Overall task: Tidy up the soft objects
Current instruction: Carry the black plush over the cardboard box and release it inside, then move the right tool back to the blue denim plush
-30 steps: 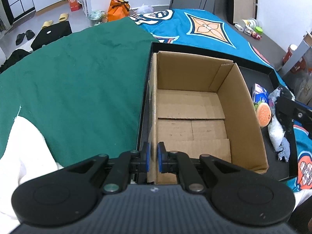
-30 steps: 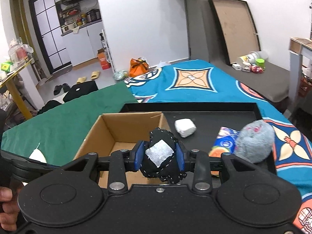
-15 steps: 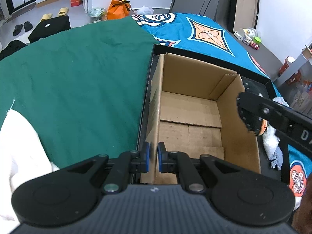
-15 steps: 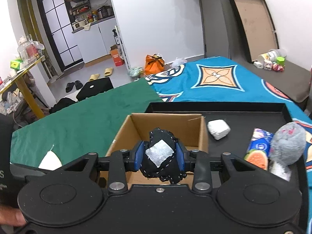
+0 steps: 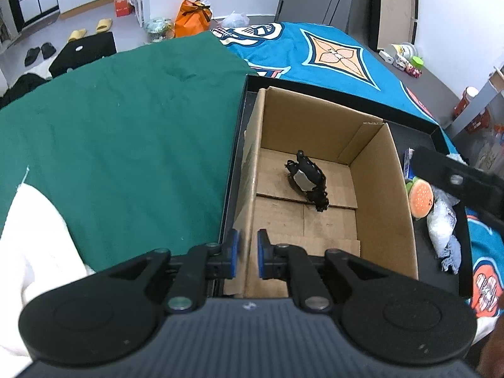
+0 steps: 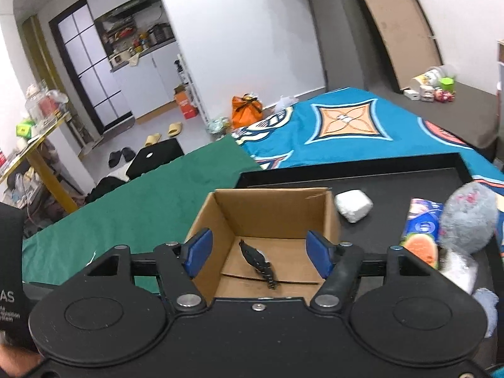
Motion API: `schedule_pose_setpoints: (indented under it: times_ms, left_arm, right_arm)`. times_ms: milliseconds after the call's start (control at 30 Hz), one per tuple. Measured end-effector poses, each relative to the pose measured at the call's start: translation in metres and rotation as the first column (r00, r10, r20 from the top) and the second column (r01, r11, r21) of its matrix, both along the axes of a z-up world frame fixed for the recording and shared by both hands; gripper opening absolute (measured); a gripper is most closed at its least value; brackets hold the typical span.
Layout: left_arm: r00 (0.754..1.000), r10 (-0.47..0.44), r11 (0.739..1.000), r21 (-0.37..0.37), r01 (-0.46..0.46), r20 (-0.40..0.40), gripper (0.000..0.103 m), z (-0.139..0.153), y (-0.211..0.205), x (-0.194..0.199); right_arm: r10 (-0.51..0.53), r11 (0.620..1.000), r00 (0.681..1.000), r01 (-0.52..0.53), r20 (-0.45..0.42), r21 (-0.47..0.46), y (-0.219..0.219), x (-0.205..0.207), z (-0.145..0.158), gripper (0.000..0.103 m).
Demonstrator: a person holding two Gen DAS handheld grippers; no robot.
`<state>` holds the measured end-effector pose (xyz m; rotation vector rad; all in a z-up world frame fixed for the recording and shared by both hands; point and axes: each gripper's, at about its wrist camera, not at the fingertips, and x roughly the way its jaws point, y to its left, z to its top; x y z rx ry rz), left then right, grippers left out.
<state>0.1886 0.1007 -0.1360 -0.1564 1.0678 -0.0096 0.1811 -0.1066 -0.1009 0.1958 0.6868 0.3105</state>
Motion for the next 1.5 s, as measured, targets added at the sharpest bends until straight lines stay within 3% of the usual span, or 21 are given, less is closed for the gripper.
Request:
schedule_pose_setpoints:
  times_ms: [167,267,333,667,900,1233,1500]
  left_arm:
    - [1.000,-0.014,0.999,0.034,0.014,-0.002,0.020,0.002,-0.008,0.000]
    - [1.000,-0.017,0.998,0.058,0.017,0.000,0.046,0.003,-0.012,0.000]
    - [1.000,-0.025,0.997,0.080,0.025,0.003,0.052,0.004,-0.016,-0.001]
    - [0.999,-0.031,0.989,0.143,0.029,0.012,0.067,0.010,-0.028,-0.003]
    - [0.999,-0.051,0.979,0.197,0.051,-0.004,0.068,0.010,-0.041,-0.001]
    - [0.998,-0.045,0.962,0.266,0.054,-0.039,0.069,0.007,-0.057,0.005]
    - [0.996,-0.057,0.940,0.331,0.078,-0.073,0.069,0.003,-0.071,0.008]
  right_arm:
    - [-0.062,0.998,0.998,0.062,0.009,-0.024,-0.028,-0.009,-0.003,0.066]
    - [-0.097,0.994,0.995,0.097,-0.004,-0.043,-0.045,-0.012,-0.011,0.065]
    - [-0.120,0.992,0.993,0.118,-0.021,-0.047,-0.056,-0.013,-0.018,0.066]
    - [-0.205,0.973,0.977,0.196,-0.064,-0.123,-0.102,-0.028,-0.046,0.065]
    - [-0.250,0.960,0.965,0.238,-0.074,-0.148,-0.125,-0.031,-0.067,0.061]
    - [-0.325,0.941,0.937,0.308,-0.126,-0.139,-0.162,-0.025,-0.094,0.035]
    - [-0.356,0.932,0.921,0.338,-0.156,-0.135,-0.176,-0.016,-0.110,0.034]
